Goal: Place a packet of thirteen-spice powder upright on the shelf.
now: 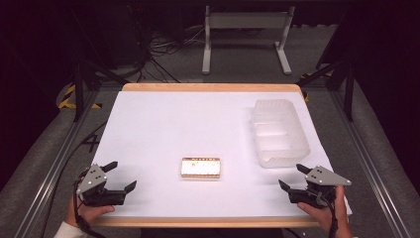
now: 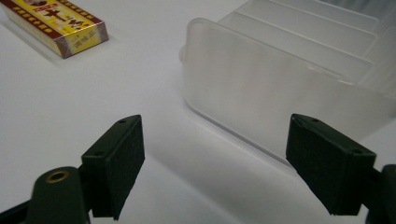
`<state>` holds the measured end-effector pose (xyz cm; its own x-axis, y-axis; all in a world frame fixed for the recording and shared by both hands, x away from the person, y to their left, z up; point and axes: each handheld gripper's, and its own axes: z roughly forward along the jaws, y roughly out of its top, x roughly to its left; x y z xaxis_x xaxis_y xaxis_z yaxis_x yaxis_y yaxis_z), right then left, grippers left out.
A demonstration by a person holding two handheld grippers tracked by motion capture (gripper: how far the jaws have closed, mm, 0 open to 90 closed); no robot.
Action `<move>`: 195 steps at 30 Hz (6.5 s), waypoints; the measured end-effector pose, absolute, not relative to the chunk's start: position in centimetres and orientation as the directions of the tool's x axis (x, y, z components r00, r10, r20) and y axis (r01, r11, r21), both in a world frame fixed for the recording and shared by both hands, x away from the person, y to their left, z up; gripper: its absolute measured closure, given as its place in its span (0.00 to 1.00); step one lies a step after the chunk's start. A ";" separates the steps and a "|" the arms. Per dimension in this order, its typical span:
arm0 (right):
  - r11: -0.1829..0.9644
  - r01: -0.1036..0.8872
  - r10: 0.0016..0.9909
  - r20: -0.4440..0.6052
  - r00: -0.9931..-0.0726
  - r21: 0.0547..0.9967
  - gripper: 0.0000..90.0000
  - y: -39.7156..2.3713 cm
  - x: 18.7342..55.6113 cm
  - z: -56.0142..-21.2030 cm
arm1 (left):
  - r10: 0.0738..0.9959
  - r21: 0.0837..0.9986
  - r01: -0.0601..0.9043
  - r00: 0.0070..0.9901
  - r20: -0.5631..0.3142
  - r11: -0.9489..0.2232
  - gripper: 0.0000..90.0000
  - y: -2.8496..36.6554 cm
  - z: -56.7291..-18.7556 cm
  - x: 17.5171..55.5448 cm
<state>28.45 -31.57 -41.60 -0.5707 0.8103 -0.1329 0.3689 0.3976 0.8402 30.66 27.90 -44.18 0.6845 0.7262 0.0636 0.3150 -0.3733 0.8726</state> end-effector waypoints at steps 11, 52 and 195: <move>0.449 0.325 0.735 -0.137 -0.664 0.832 0.24 -28.6 28.8 -40.8 | 0.722 0.864 0.323 0.688 0.066 -0.387 0.09 27.8 -44.3 29.6; 0.830 0.111 0.186 -0.084 -0.979 0.546 0.24 -4.7 40.3 -39.7 | 0.712 0.856 0.338 0.701 0.050 -0.392 0.08 28.2 -44.8 28.5; 0.270 0.393 0.919 -0.113 -0.379 0.879 0.36 -25.6 40.4 -35.3 | 0.682 0.858 0.322 0.730 0.044 -0.400 0.08 27.8 -44.6 28.8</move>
